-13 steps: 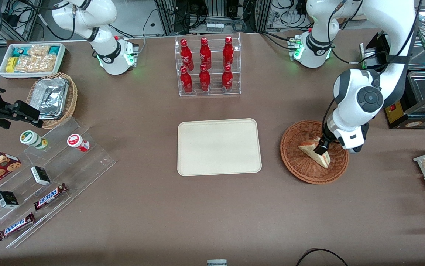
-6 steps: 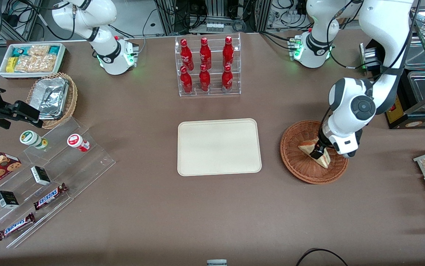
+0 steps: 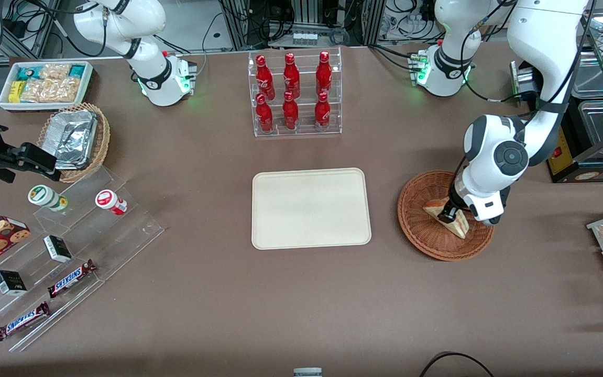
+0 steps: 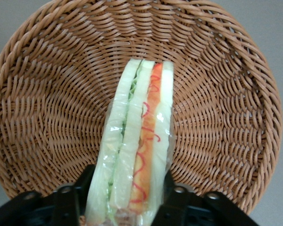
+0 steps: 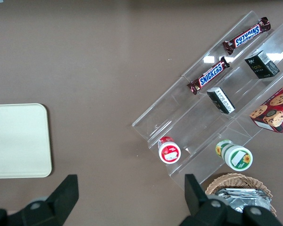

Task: Place sandwich from basket to tray
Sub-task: 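Lift the sandwich and carry it with the left gripper over the cream tray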

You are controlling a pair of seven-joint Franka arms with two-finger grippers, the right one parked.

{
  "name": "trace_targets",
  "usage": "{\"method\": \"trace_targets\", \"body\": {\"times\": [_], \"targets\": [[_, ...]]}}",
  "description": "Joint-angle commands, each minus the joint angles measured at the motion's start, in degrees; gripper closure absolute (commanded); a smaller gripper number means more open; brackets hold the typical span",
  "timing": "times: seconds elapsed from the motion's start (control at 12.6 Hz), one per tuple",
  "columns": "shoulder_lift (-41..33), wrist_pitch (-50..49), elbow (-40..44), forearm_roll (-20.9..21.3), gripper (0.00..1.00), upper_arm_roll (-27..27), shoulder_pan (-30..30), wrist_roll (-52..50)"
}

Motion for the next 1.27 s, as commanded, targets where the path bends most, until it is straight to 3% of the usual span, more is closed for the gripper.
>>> {"method": "trace_targets", "body": {"times": [0.0,0.56,0.72,0.8,1.04,1.19], "targets": [[-1.8,-0.3,-0.2,1.3,0.88,-0.2,0.1,-1.5],[-3.5,-14.4,9.4,3.8,0.88,-2.7,0.0,-1.4],[-2.4,-16.2,11.7,4.3,0.88,-5.6,0.0,-1.3],[-0.3,-19.0,14.5,6.8,0.88,-7.7,0.0,-1.3],[7.5,-32.8,28.1,10.3,0.88,-14.9,0.0,-1.2],[12.1,-36.6,33.8,13.2,0.88,-19.6,0.0,-1.0]]}}
